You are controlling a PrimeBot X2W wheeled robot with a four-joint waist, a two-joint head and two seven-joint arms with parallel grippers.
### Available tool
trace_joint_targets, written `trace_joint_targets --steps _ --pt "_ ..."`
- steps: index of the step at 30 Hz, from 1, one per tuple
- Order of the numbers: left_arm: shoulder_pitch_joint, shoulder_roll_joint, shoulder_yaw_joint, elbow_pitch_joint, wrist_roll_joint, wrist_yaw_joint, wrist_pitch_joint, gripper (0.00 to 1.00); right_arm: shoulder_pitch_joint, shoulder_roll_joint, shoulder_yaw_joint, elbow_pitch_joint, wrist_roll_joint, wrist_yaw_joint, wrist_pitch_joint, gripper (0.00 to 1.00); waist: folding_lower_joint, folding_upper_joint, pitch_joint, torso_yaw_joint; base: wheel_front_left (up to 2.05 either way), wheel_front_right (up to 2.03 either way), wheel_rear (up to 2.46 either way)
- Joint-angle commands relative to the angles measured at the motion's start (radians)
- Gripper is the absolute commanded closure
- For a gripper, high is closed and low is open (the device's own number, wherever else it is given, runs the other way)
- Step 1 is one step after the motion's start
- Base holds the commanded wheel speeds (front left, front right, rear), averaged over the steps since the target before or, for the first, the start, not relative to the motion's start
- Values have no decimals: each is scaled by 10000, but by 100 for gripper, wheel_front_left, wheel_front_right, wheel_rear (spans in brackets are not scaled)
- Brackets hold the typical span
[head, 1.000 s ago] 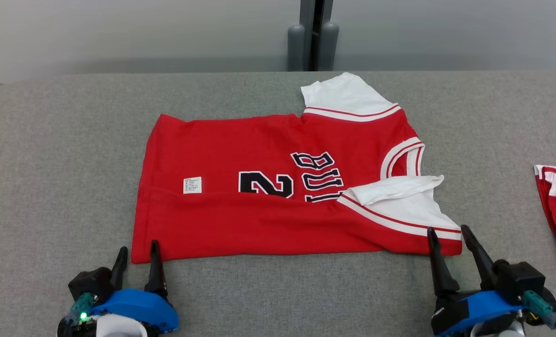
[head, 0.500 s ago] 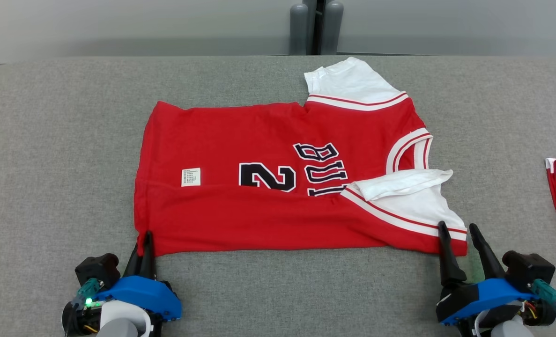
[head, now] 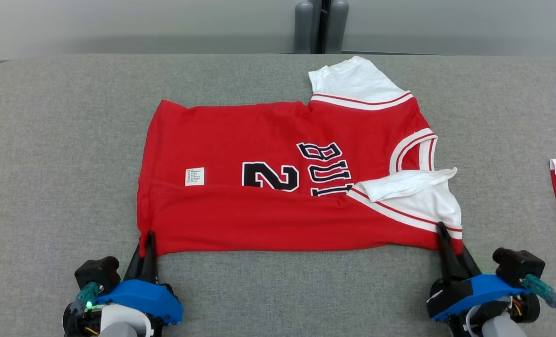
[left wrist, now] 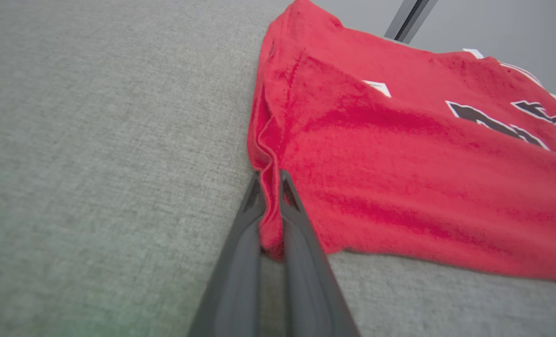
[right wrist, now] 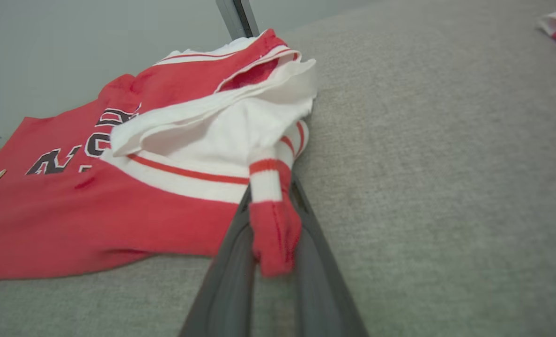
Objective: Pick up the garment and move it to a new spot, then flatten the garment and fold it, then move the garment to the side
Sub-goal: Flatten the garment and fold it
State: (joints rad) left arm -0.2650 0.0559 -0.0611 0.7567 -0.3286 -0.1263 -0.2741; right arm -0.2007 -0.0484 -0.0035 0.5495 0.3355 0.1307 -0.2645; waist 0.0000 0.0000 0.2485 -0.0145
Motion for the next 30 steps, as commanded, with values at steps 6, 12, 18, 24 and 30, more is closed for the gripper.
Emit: trace_joint_targets --steps 6,12,18,24,30 --pt "504 -20 549 -1140 275 -46 99 100 183 -45 -382 -1105 589 -1 -13 100 0 0 -543 -83 0 0 0" --pt "1260 -24 818 -1957 423 -26 101 100 969 -48 -423 -1106 1105 -6 -15 100 0 0 -1447 -75 0 0 0" --pt "2336 -24 512 -1442 261 -24 99 100 1887 -105 -306 -389 974 -7 -21 98 0 0 -1969 -73 0 0 0" --pt "2720 -43 -73 -1187 -247 130 101 0 1853 -73 -432 -337 559 0 -15 0 0 0 -1789 -62 0 0 0" --pt "1910 -44 32 -1888 54 358 101 0 1118 -56 -963 -745 -414 0 -12 0 0 0 -1213 75 0 0 0"
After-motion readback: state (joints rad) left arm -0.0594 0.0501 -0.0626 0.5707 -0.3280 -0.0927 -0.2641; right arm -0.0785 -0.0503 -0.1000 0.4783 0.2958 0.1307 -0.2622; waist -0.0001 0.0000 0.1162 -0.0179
